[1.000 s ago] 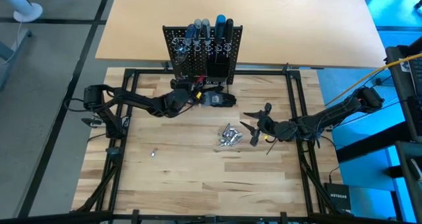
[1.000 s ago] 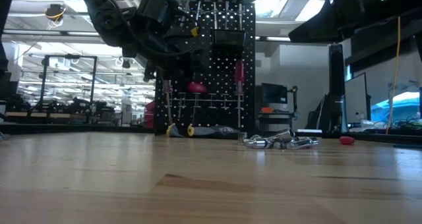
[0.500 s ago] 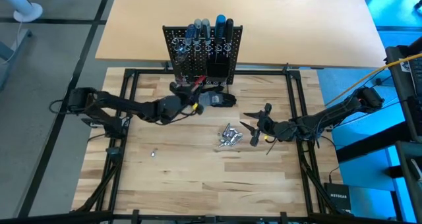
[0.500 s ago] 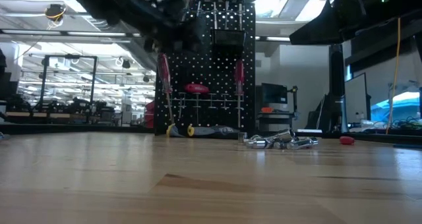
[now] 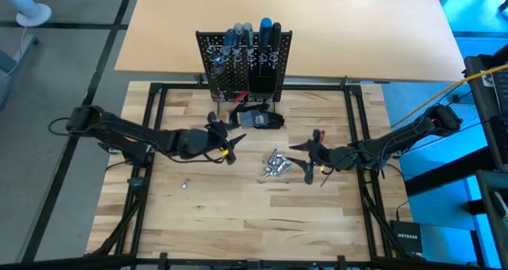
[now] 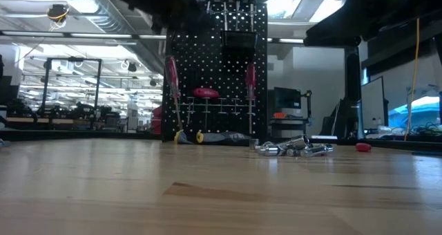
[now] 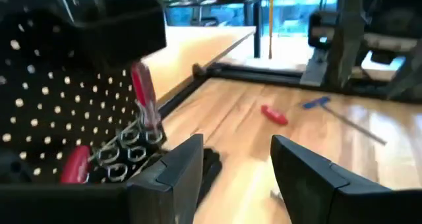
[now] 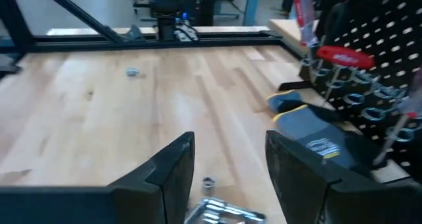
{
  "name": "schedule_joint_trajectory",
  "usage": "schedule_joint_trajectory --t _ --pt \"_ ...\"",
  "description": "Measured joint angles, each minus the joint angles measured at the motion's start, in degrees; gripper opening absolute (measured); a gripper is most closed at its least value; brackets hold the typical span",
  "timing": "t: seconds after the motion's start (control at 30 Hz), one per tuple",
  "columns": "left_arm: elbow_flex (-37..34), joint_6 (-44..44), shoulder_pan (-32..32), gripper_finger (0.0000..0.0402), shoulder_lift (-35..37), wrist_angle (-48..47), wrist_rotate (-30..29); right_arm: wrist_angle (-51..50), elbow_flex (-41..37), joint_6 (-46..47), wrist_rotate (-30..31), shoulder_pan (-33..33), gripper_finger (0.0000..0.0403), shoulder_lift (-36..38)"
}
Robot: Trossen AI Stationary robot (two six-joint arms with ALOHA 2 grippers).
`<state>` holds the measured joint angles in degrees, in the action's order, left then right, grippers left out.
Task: Hang tools onto peg board
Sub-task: Hang the red allen wrench on the pegboard
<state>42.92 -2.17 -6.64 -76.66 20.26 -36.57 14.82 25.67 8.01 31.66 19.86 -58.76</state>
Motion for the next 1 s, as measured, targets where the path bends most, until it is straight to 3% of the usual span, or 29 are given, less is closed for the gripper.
schedule_joint_trajectory --t 0.27,0.47,0.73,1.0 --pt "0.8 4.6 0.5 0.0169 1.1 9.7 3.4 2.1 0.0 -2.2 0.5 0.0 0.0186 0.0" --pt "1.2 4.9 -0.8 0.0169 1.0 6.1 7.9 2.2 0.9 2.0 -0.5 0.0 0.0186 0.0" --pt "0.8 -7.1 -4.9 0.0169 -2.0 -7.6 15.6 2.1 0.9 5.3 -6.4 0.0 0.0186 0.0" --pt "-2.2 -7.7 -7.1 0.0169 -7.5 -3.7 15.4 2.2 1.0 10.3 -8.4 -1.9 0.0186 -4.1"
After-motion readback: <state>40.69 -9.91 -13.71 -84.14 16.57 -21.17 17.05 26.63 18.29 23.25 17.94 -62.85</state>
